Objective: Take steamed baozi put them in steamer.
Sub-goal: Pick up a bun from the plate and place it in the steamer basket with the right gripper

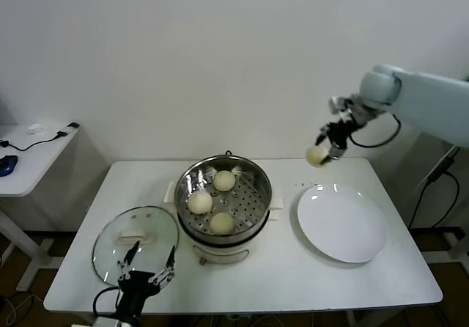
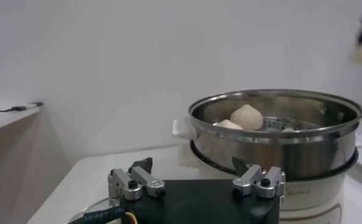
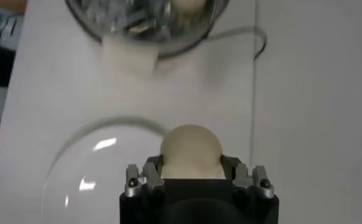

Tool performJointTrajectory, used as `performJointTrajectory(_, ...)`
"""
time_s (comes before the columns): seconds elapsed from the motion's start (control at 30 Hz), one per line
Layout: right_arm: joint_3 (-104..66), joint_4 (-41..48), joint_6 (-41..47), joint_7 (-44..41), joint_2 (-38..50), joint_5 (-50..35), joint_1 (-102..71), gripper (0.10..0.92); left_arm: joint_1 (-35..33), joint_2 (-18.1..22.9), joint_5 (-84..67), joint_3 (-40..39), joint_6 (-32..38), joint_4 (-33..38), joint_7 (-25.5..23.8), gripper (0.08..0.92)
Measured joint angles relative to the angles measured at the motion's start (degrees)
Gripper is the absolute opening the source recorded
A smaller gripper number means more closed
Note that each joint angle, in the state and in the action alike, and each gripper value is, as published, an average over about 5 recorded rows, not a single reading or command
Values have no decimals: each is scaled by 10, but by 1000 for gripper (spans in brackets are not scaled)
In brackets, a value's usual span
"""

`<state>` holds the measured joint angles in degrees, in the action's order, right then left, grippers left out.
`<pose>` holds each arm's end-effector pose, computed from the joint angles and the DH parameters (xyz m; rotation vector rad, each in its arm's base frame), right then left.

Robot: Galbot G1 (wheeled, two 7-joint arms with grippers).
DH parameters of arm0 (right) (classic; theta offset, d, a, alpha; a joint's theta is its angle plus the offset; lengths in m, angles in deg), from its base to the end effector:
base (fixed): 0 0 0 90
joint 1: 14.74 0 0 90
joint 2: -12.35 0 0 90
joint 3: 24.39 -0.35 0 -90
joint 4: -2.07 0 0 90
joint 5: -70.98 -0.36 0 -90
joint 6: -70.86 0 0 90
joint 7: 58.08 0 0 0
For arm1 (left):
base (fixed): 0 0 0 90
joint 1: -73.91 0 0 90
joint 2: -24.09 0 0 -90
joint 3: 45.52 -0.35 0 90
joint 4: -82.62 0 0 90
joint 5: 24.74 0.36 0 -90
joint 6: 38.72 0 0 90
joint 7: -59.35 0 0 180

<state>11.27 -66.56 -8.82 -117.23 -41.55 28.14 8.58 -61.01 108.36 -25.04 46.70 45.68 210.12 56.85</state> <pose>0.5818 -0.0634 0.0380 1.3870 -1.5345 1.3589 0.1109 0.0241 -0.2929 -0.1100 -2.9092 -0.1352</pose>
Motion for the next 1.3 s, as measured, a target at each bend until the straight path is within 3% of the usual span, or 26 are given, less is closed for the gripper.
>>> performJointTrajectory(0.2, 8, -68, 52, 49, -57, -88, 37, 645, 2, -3, -3, 1, 0, 0, 1, 823)
performJointTrajectory(0.4, 4, -101, 96, 103, -94, -118, 11, 645, 1, -6, -9, 6, 0, 0, 3, 823)
performJointTrajectory(1.13, -27, -72, 138, 166, -129, -59, -135, 646, 5, -8, -24, 9, -13, 0, 1, 823)
performJointTrajectory(1.3, -27, -64, 134, 160, -131, -51, -140, 717, 5, -8, -25, 10, -16, 0, 0, 823)
